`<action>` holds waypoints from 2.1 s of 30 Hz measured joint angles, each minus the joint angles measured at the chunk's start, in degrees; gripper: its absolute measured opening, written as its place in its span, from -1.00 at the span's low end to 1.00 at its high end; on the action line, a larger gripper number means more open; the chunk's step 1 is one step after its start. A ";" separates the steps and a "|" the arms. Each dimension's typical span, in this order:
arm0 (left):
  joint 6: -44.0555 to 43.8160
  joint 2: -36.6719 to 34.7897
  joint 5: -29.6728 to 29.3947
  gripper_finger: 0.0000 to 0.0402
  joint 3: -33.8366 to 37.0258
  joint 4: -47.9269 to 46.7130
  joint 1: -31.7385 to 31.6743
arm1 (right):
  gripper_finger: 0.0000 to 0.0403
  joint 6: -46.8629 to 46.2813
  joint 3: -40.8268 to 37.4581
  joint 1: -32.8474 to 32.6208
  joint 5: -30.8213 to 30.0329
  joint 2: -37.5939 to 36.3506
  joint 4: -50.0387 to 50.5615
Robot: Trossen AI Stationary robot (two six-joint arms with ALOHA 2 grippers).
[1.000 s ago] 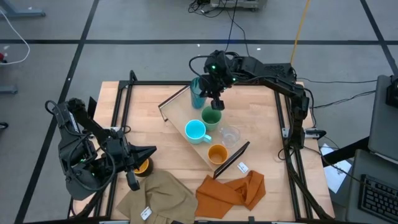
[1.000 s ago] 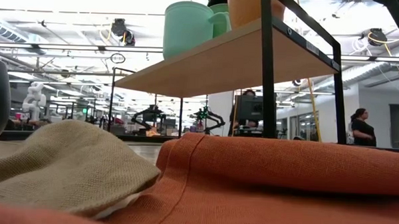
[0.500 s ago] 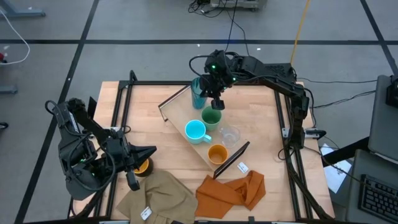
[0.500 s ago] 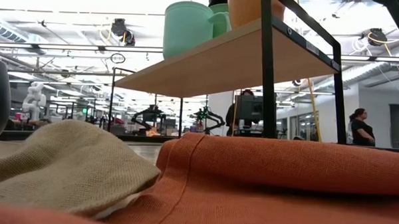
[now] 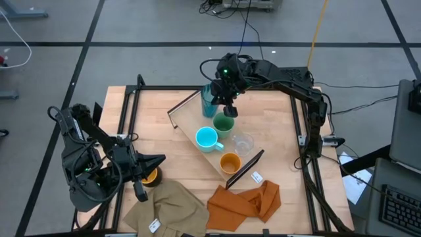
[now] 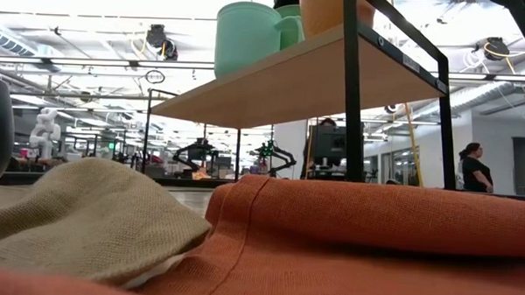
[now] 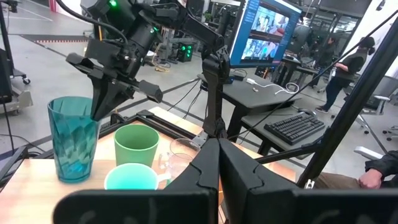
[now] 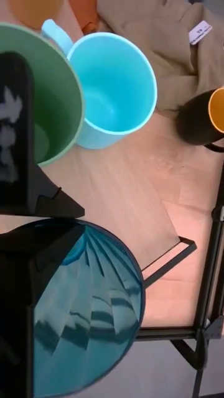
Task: Stack small to large cups/mugs on shelf
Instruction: Put the blue cup on the shelf, then put the black cup on the shelf
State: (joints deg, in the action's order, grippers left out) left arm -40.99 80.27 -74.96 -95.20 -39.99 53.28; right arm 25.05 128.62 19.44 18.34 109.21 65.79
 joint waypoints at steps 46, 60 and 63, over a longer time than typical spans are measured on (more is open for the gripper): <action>6.12 -1.19 1.49 -0.95 -0.02 -0.52 -0.85 | -0.45 -12.47 -0.37 -6.92 10.31 -12.32 -14.31; -32.31 -9.82 27.15 -0.95 -0.07 -43.69 -4.51 | -0.58 -21.96 -0.37 -23.40 13.08 -13.22 -19.66; -37.93 -10.08 40.58 -0.95 0.58 -50.13 -4.64 | -0.58 -23.19 -0.37 -24.80 13.06 -13.22 -18.70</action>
State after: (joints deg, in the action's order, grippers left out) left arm -78.92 70.19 -34.38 -94.61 -90.12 48.63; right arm 1.86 128.25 -5.36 31.40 95.98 47.09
